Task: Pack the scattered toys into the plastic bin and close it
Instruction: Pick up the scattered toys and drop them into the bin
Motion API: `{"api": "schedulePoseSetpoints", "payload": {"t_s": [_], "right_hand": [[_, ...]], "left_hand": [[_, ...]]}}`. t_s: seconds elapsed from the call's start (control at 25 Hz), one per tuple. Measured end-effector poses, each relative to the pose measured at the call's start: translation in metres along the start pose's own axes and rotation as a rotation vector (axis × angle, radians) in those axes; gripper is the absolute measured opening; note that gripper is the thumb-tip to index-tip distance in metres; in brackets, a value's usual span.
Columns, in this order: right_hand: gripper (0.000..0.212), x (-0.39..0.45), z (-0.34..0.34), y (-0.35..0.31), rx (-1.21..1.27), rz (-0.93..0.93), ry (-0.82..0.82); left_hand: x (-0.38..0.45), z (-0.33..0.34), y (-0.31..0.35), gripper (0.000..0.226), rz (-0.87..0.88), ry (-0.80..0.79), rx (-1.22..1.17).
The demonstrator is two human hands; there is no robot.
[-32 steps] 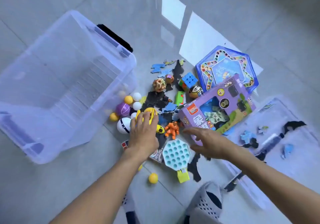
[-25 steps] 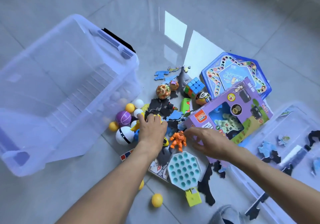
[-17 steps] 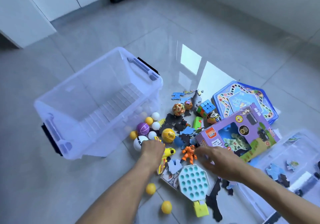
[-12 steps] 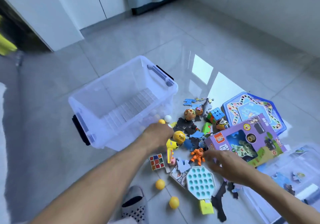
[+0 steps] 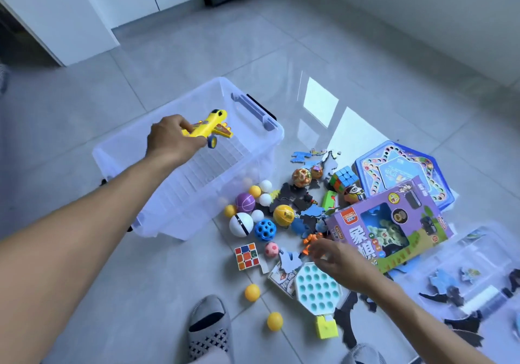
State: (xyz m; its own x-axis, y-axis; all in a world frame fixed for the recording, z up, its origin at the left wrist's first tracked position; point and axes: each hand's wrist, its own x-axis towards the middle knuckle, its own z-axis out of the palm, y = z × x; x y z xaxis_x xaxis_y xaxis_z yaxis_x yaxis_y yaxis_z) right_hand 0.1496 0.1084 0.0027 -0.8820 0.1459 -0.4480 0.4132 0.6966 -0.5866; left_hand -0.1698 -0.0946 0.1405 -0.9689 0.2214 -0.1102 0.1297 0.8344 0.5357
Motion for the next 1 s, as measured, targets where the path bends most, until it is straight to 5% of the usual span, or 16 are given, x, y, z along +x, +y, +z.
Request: {"api": "schedulePoseSetpoints", "payload": {"t_s": [0.08,0.16,0.28,0.4,0.52,0.64,0.84,1.0], "right_hand": [[0.022,0.001,0.012,0.007,0.034,0.029,0.008],[0.024,0.001,0.019,0.016,0.093,0.083,0.045],[0.027,-0.003,0.035,0.026,0.102,0.164,0.1],[0.035,-0.01,0.059,0.024,-0.016,0.113,0.119],[0.047,-0.028,0.091,0.022,-0.384,-0.033,0.124],[0.068,-0.051,0.127,0.03,-0.562,-0.02,-0.018],[0.051,-0.065,0.148,0.048,-0.462,-0.103,-0.14],[0.03,-0.035,0.077,-0.02,0.199,0.018,-0.013]], "left_hand": [[0.004,0.023,-0.025,0.028,-0.148,-0.078,-0.01],[-0.006,0.043,-0.03,0.033,-0.117,-0.067,0.106],[-0.057,0.072,-0.028,0.025,0.437,0.168,0.059],[-0.123,0.12,-0.056,0.025,0.803,-0.128,0.121],[-0.148,0.176,-0.098,0.061,0.586,-0.522,0.527],[-0.147,0.196,-0.122,0.069,0.486,-0.716,0.66],[-0.149,0.175,-0.129,0.051,0.428,-0.612,0.429],[-0.145,0.083,-0.077,0.051,0.454,-0.26,-0.179]]}}
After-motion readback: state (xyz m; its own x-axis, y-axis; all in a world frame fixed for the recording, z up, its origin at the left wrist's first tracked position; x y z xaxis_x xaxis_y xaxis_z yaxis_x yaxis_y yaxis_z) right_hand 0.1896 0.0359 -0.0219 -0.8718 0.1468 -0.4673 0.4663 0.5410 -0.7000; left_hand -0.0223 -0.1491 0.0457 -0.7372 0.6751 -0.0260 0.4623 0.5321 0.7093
